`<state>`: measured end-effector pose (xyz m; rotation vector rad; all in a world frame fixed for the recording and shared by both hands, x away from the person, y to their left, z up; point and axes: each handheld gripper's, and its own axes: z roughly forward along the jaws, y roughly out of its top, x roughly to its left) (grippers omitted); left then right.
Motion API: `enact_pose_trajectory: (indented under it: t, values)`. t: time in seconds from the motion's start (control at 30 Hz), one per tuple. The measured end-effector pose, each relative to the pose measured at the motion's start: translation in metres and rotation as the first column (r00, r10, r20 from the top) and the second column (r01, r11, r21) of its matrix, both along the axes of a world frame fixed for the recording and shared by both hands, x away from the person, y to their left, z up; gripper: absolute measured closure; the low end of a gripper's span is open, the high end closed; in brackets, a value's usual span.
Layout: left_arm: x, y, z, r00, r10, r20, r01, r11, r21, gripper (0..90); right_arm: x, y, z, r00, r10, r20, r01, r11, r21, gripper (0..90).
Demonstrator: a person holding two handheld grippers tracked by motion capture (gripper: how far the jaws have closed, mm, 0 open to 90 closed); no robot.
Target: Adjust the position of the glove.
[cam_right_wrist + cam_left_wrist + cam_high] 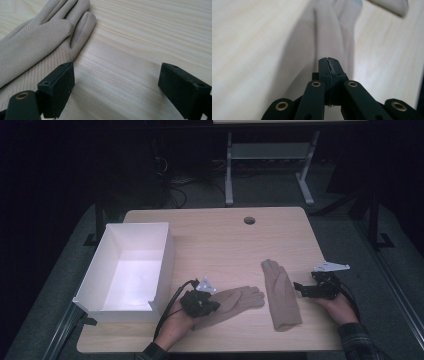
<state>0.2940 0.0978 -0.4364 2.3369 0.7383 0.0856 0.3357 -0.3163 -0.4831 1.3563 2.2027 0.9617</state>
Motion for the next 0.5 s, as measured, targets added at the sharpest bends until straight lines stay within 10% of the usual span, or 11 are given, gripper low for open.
enact_pose_trajectory:
  t: [0.5]
  values:
    - [0.04, -0.043, -0.011, 0.9993, -0.036, 0.013, 0.036, 0.999, 0.028, 89.6, 0.0, 0.0, 0.0, 1.0, 0.0, 0.001, 0.0, 1.0, 0.001, 13.2]
